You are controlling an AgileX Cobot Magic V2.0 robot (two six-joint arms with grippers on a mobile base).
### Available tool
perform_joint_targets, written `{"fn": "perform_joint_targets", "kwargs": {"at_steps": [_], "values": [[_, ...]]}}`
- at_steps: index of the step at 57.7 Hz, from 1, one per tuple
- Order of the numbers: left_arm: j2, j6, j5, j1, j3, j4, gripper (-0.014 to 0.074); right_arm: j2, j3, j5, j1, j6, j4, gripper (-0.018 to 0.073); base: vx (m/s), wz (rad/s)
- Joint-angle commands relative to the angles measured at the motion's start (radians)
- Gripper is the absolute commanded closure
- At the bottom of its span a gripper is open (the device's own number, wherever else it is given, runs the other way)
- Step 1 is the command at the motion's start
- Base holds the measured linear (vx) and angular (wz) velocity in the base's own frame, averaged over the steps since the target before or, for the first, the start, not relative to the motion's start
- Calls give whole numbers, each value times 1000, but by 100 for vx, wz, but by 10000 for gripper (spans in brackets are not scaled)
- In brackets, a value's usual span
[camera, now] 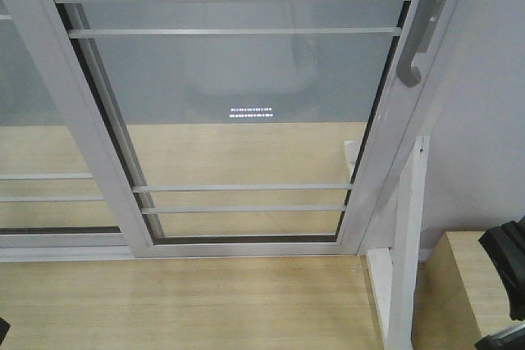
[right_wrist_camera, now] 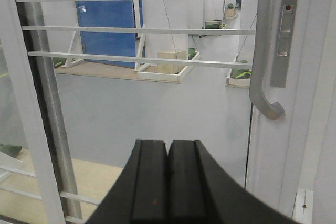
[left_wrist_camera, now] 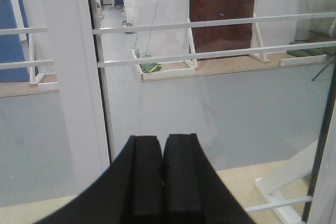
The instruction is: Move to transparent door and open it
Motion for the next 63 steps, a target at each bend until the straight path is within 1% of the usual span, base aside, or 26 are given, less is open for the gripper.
{"fn": "perform_joint_targets", "kwargs": {"at_steps": [1,63], "values": [[-5,-2,-83,-8,15,-3,603,-15,5,-80,-4,0,-2,564,4,-1],[-5,-2,-83,-8,15,-3,603,-15,5,-80,-4,0,-2,564,2,-1]]}}
